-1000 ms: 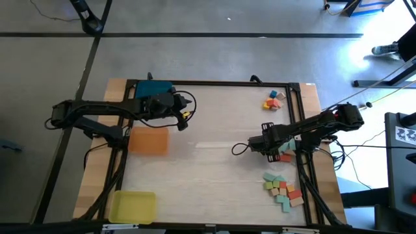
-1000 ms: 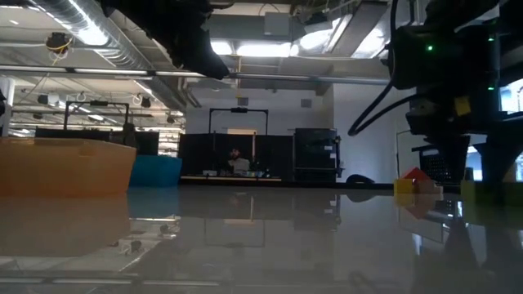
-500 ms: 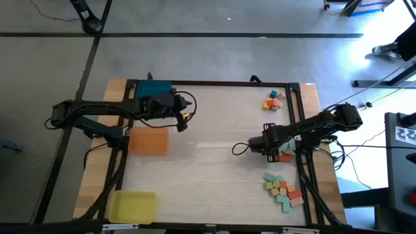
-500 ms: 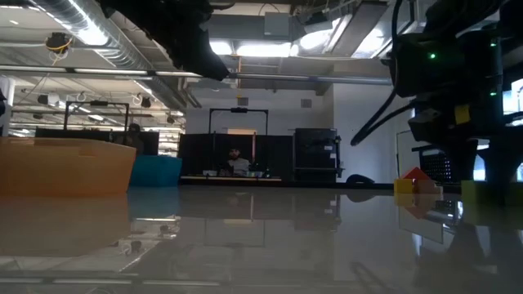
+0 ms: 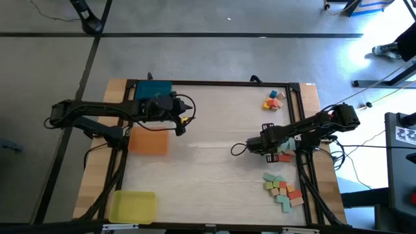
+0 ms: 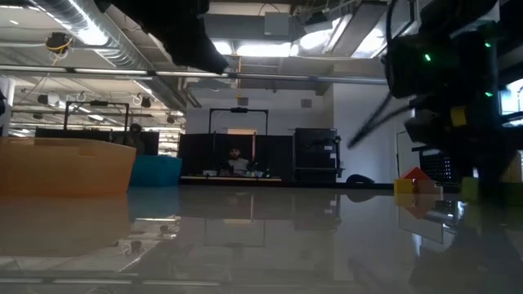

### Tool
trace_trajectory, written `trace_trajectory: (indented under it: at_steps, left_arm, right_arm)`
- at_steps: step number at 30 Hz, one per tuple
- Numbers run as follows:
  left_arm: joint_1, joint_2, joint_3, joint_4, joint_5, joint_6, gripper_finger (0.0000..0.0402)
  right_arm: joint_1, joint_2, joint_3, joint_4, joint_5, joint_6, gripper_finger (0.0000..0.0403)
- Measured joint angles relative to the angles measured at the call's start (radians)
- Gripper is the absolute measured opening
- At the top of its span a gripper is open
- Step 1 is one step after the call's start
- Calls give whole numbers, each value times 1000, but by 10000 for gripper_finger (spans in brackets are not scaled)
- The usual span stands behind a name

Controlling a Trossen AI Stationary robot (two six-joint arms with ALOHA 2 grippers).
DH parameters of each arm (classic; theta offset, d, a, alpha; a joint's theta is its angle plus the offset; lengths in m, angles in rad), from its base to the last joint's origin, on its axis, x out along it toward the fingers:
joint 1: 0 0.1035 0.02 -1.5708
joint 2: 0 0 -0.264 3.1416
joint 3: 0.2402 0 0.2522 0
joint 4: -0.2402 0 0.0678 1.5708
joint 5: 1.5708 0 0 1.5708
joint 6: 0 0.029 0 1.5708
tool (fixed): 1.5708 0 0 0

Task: Sort blocks by size
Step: Put the light green cube block into the blue bin

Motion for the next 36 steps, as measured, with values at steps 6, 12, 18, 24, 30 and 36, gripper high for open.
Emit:
trace_trajectory:
  at_steps: [6,12,18,24,30,36]
  left_arm:
    - [-26,-69,0,-24,-15,-9,205]
    - [-23,-141,0,-60,-26,-11,205]
    - [-23,-209,0,-76,-59,4,205]
    - [-20,-271,0,-62,-162,0,205]
    - [18,-308,0,-23,-185,-14,205]
    - [50,-311,1,-13,-185,-33,205]
  right_arm:
    - [-7,-1,131,-12,43,-83,137]
    - [-85,-1,243,108,138,-189,133]
    - [-197,-2,267,458,85,-344,138]
    - [-307,18,268,803,34,-365,137]
    - [-368,101,268,1151,-26,-362,138]
    - [-395,225,328,1345,-99,-361,139]
